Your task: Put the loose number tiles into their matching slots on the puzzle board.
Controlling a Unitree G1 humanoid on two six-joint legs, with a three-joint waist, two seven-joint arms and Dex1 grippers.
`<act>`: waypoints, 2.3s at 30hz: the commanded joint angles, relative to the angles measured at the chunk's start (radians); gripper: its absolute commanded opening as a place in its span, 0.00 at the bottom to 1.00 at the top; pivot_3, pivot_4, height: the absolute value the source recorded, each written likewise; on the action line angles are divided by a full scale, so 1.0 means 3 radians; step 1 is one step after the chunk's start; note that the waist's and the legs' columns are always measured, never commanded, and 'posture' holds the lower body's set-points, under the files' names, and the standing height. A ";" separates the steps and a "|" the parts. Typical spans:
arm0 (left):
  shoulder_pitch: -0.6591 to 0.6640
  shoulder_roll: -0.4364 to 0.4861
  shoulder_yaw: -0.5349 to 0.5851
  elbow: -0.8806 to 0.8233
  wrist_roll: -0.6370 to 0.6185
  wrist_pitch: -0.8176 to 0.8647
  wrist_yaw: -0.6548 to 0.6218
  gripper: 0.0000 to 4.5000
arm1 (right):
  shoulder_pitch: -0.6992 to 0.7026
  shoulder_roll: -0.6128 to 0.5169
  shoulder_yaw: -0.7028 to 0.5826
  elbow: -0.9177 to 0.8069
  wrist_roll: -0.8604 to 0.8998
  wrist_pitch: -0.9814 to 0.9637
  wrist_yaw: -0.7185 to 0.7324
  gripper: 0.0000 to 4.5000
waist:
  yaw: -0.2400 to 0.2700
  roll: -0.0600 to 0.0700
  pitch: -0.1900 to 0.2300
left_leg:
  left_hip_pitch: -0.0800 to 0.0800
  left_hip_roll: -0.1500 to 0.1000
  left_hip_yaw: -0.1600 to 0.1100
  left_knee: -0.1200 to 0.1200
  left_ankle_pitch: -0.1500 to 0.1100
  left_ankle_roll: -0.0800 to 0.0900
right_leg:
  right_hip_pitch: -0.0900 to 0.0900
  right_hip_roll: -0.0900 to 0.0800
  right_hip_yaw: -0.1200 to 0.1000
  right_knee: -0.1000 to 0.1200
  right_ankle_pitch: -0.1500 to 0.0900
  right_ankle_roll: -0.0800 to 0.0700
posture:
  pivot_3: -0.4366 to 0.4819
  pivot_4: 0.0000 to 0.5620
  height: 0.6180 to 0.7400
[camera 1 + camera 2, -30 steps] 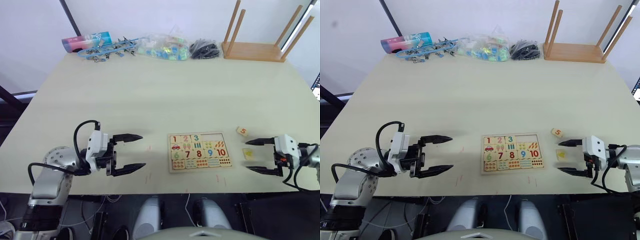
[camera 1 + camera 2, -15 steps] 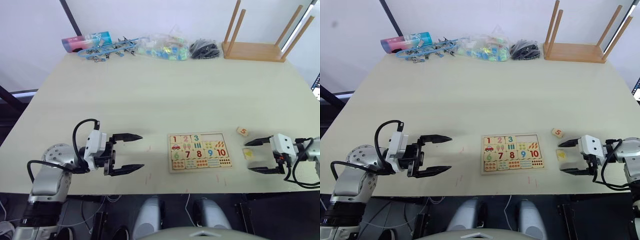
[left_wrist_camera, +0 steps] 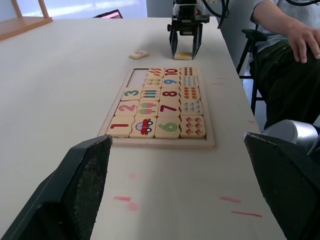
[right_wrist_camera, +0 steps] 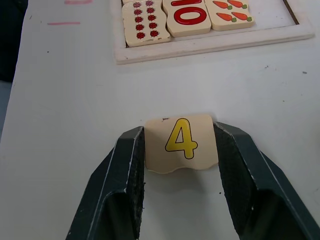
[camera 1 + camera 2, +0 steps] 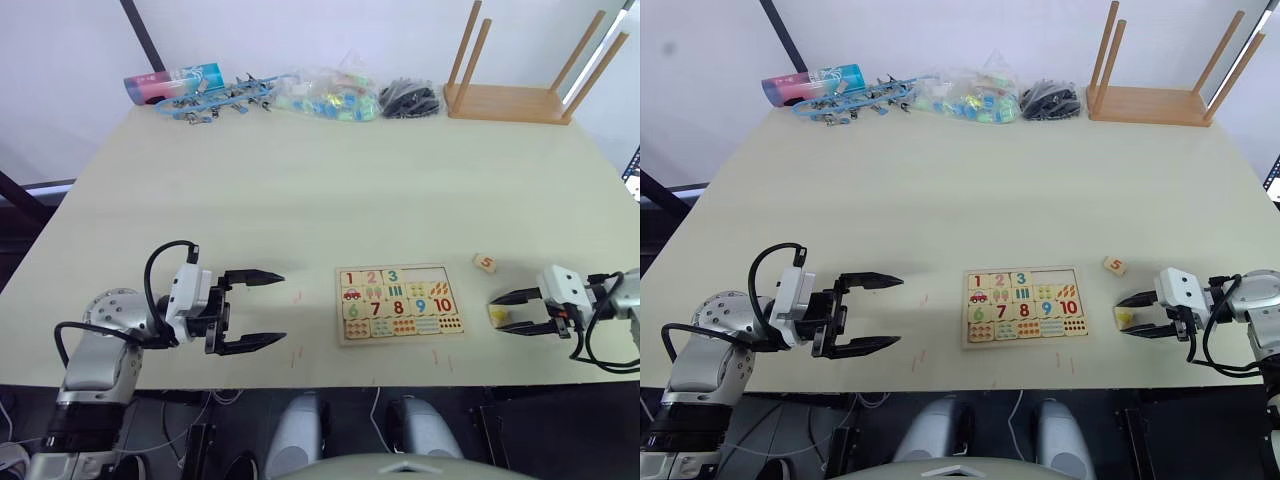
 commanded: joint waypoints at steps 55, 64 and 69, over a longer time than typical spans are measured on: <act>-0.0557 0.0370 -0.0532 0.0790 -0.0385 -0.0657 -0.0408 1.00 | 0.1592 0.2312 -0.1305 -0.4829 0.0582 0.5091 -0.5187 0.98 | -0.0010 -0.0006 -0.0002 | -0.0013 0.0001 -0.0005 -0.0004 0.0000 0.0000 | -0.0011 0.0003 -0.0003 -0.0003 -0.0003 -0.0002 | 0.48 0.27 0.98; -0.0597 0.0260 -0.0422 0.0801 -0.0360 -0.0613 -0.0360 1.00 | 0.1941 0.1099 -0.1525 -0.4278 0.0803 0.3730 -0.3454 0.98 | -0.0023 -0.0005 0.0001 | -0.0012 0.0002 -0.0006 -0.0006 -0.0001 0.0001 | -0.0010 0.0010 -0.0003 -0.0008 -0.0003 -0.0001 | 0.48 0.27 0.98; -0.0583 0.0219 -0.0372 0.0757 -0.0326 -0.0553 -0.0347 1.00 | 0.1995 0.0698 -0.1454 -0.3570 0.0729 0.2834 -0.2568 0.98 | -0.0016 -0.0006 0.0002 | -0.0013 0.0000 -0.0004 -0.0006 -0.0001 0.0001 | -0.0009 0.0010 0.0000 -0.0010 -0.0001 0.0002 | 0.48 0.27 0.98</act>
